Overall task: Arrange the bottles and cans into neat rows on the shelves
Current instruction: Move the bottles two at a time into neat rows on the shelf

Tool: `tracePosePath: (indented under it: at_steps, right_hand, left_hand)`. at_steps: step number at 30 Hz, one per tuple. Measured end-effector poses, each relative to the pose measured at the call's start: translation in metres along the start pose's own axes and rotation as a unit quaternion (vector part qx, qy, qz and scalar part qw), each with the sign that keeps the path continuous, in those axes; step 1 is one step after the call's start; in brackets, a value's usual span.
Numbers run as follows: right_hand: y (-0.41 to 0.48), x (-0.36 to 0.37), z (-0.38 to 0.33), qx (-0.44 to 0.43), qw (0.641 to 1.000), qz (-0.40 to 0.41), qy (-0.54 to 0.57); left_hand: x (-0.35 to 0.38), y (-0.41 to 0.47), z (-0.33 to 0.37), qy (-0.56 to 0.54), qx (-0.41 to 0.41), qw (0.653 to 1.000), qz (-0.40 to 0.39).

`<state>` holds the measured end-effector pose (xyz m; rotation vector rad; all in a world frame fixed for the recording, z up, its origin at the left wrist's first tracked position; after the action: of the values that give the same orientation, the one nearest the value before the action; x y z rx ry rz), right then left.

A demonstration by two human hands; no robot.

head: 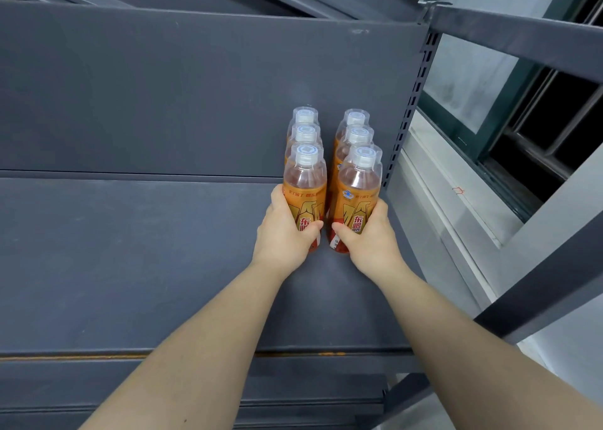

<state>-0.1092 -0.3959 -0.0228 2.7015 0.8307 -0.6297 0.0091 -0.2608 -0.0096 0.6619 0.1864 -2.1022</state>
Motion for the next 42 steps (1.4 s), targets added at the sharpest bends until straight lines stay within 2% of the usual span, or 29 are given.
tracePosePath:
  at_steps: [17,27,34,36,38,42]
  right_hand:
    - [-0.001,0.003,0.002,0.001,1.000,-0.016,0.009]
    - [0.002,0.003,0.006,0.035,0.999,-0.035,-0.003]
    - [-0.041,-0.021,-0.004,0.028,0.995,0.070,-0.067]
    - [-0.058,-0.019,-0.016,-0.012,0.994,0.040,-0.102]
    - [-0.074,-0.007,-0.034,-0.084,0.985,-0.038,-0.146]
    - [-0.098,0.037,-0.073,-0.222,0.927,-0.186,-0.237]
  left_hand:
    - [0.003,0.001,-0.002,0.000,-0.007,1.000,-0.010]
    - [0.002,0.000,-0.002,-0.025,-0.011,0.999,-0.029]
    - [-0.015,-0.022,-0.007,0.011,-0.046,0.999,-0.022]
    - [-0.026,-0.032,-0.007,0.046,-0.042,0.998,-0.006]
    - [-0.039,-0.043,-0.008,0.101,-0.034,0.994,0.007]
    - [-0.070,-0.063,-0.016,0.229,-0.006,0.973,0.036]
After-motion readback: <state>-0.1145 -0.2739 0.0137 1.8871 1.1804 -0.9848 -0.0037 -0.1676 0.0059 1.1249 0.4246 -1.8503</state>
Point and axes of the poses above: each hand's wrist, its own y-axis towards the middle knuckle, its own x-axis out of the palm, z = x × y, the point moved 7 cm from there along y, towards the middle knuckle, and after that the axes turned 1 degree about -z, right-handed, at the moved point
